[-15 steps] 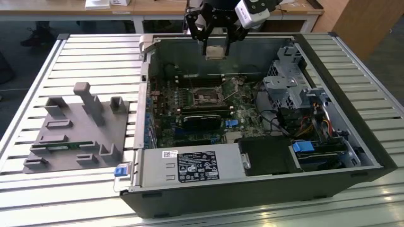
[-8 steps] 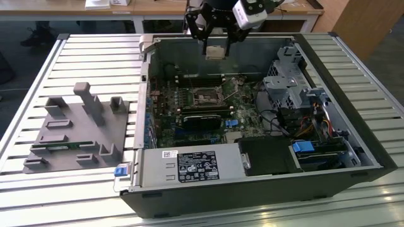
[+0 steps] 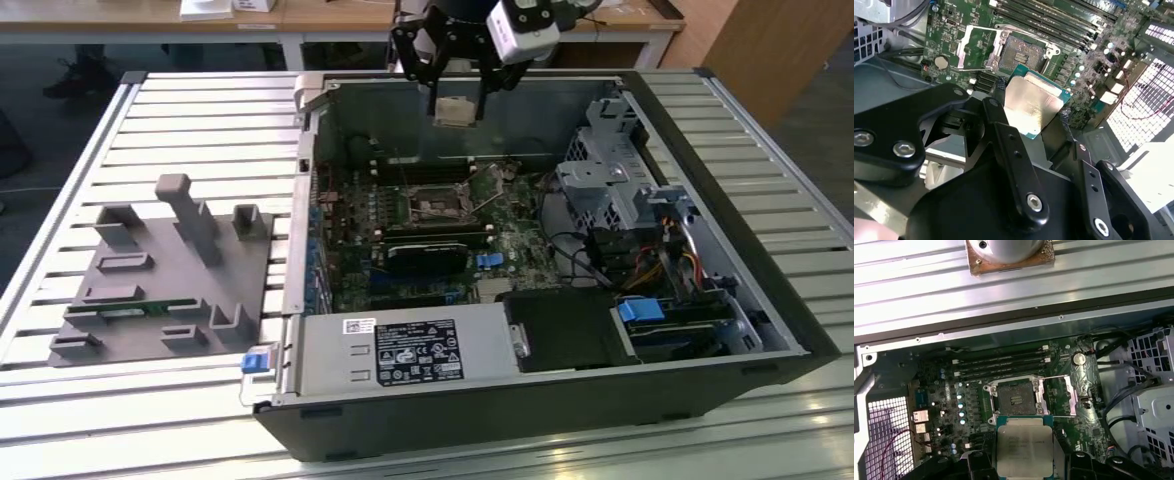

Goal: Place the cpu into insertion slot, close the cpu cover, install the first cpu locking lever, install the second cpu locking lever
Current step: 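Place the cpu into insertion slot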

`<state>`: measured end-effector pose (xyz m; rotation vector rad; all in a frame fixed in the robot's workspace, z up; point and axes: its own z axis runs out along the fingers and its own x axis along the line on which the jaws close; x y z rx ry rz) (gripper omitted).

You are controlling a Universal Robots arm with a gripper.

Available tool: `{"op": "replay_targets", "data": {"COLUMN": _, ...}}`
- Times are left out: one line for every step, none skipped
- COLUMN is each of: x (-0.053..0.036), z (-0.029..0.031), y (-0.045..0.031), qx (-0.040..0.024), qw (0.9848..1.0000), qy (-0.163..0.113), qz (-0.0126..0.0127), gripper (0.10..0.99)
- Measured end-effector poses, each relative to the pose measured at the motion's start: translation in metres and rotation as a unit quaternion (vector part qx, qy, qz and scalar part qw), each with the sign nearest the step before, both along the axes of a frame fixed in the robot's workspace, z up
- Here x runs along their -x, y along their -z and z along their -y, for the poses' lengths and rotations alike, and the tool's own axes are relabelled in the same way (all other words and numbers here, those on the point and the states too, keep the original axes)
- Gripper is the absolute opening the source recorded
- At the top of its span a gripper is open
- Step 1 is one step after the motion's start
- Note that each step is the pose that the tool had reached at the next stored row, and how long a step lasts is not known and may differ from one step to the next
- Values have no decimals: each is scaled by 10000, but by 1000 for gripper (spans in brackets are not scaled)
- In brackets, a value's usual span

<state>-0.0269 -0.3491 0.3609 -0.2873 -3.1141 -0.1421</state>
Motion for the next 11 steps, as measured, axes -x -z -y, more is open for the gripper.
{"op": "replay_targets", "data": {"x": 2, "z": 0, "y": 1, "qx": 0, "qw": 10000, "qy": 28, "qz": 0, "gripper": 537}}
{"op": "replay_targets", "data": {"x": 3, "z": 0, "y": 2, "qx": 0, "qw": 10000, "qy": 53, "qz": 0, "gripper": 537}}
{"op": "replay_targets", "data": {"x": 4, "z": 0, "y": 2, "qx": 0, "qw": 10000, "qy": 81, "qz": 0, "gripper": 537}}
{"op": "replay_targets", "data": {"x": 4, "z": 0, "y": 3, "qx": 0, "qw": 9999, "qy": 111, "qz": 0, "gripper": 537}}
{"op": "replay_targets", "data": {"x": 5, "z": 0, "y": 4, "qx": 0, "qw": 9999, "qy": 144, "qz": 0, "gripper": 537}}
{"op": "replay_targets", "data": {"x": 6, "z": 0, "y": 4, "qx": 0, "qw": 9998, "qy": 176, "qz": 0, "gripper": 537}}
{"op": "replay_targets", "data": {"x": 6, "z": 0, "y": 6, "qx": 0, "qw": 9998, "qy": 205, "qz": 0, "gripper": 537}}
{"op": "replay_targets", "data": {"x": 6, "z": 0, "y": 7, "qx": 0, "qw": 9997, "qy": 229, "qz": 0, "gripper": 537}}
{"op": "replay_targets", "data": {"x": 6, "z": 0, "y": 7, "qx": 0, "qw": 9997, "qy": 253, "qz": 0, "gripper": 537}}
{"op": "replay_targets", "data": {"x": 6, "z": 0, "y": 8, "qx": 0, "qw": 9996, "qy": 277, "qz": 0, "gripper": 537}}
{"op": "replay_targets", "data": {"x": 6, "z": 0, "y": 9, "qx": 0, "qw": 9995, "qy": 301, "qz": 0, "gripper": 537}}
